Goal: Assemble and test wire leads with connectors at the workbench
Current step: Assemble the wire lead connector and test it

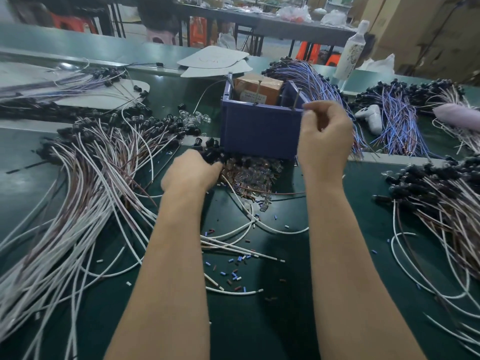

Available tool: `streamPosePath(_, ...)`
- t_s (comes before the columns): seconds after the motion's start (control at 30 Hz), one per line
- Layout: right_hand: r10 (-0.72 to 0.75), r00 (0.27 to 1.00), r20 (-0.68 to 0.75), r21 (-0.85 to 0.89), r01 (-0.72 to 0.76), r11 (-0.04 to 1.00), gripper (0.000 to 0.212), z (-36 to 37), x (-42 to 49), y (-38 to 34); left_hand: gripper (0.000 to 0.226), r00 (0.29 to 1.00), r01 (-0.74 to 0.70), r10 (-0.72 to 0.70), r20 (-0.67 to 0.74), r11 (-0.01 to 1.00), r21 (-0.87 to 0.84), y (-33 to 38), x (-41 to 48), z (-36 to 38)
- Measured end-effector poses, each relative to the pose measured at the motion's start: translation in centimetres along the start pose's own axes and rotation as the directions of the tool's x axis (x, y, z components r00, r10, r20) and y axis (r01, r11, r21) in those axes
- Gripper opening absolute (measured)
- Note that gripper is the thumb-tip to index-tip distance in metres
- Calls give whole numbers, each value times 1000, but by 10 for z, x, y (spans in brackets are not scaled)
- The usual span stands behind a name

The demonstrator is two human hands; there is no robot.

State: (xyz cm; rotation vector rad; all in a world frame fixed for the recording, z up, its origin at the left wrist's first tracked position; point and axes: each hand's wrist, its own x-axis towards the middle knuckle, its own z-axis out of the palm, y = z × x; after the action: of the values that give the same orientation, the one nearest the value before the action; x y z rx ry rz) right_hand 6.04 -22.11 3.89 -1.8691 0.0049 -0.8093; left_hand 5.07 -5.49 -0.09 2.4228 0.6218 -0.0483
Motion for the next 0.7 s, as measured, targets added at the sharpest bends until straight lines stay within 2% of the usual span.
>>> streamPosePath(0.07, 68, 979, 191, 22, -73, 997, 14, 5, -2, 1, 44, 1000, 19, -19, -15, 1000, 7, -4, -1, 9)
streamPosePath(0.13, 124, 943, 308, 7, -133, 991, 15, 8, -4, 6, 41, 998, 11, -10, -58, 1000, 19, 0, -3, 18)
streamPosePath(0.33, 166, 900, 402, -20, -172, 985, 16, 12, -4, 15, 22, 995, -76, 75, -65, 997, -16, 10, -9, 20)
streamPosePath(0.4, 159, 871, 466, -31, -163, 986, 10, 14, -7, 16, 19, 973, -226, 221, -72, 972, -66, 18, -13, 14)
streamPosePath(0.47, 138, 844, 519, -34, -140, 990, 7, 15, -10, 15, 16, 915, -401, 391, -98, 907, -125, 30, -18, 7)
streamPosePath(0.53, 108, 844, 525, -25, -111, 993, 10, 13, -9, 13, 13, 865, -502, 493, -92, 846, -181, 39, -24, 3)
streamPosePath(0.6, 95, 849, 519, -14, -103, 995, 8, 8, -5, 13, 13, 849, -523, 524, -66, 817, -244, 41, -25, 3)
streamPosePath(0.7, 119, 829, 547, 13, -151, 988, 12, 1, -1, 17, 18, 841, -471, 541, 23, 752, -462, 39, -29, 4)
